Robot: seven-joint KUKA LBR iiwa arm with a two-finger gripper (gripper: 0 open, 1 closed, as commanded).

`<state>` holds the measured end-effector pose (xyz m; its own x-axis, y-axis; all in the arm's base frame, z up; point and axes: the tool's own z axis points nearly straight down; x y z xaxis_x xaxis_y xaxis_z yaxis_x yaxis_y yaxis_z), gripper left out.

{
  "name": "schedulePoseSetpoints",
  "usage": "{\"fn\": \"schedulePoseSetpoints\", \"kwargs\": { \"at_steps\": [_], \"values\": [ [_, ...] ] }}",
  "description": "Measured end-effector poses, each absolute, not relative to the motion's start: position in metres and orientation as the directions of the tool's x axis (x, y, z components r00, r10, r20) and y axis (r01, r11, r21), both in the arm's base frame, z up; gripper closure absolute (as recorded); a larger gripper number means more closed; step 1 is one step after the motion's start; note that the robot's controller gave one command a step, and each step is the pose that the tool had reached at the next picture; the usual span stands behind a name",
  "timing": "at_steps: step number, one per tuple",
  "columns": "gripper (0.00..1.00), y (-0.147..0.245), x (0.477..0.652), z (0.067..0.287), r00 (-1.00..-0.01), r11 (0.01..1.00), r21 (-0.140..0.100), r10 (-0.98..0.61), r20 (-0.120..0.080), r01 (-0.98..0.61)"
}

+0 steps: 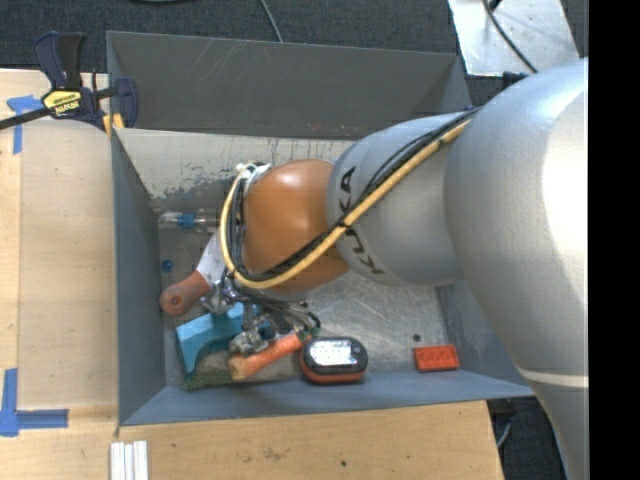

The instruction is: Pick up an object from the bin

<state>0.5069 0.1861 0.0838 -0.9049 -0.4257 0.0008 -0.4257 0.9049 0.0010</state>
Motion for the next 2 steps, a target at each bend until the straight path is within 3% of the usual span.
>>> {"fn": "schedulePoseSetpoints", "kwargs": {
  "at_steps": [1, 2],
  "values": [
    [1.00, 0.186, 0.507, 0.084, -0.905, 0.905, 0.001, -0.426, 0.001, -0.426],
    [1.00, 0.160, 0.521, 0.249, -0.769, 0.769, 0.003, -0.639, 0.005, -0.639]
  ]
}}
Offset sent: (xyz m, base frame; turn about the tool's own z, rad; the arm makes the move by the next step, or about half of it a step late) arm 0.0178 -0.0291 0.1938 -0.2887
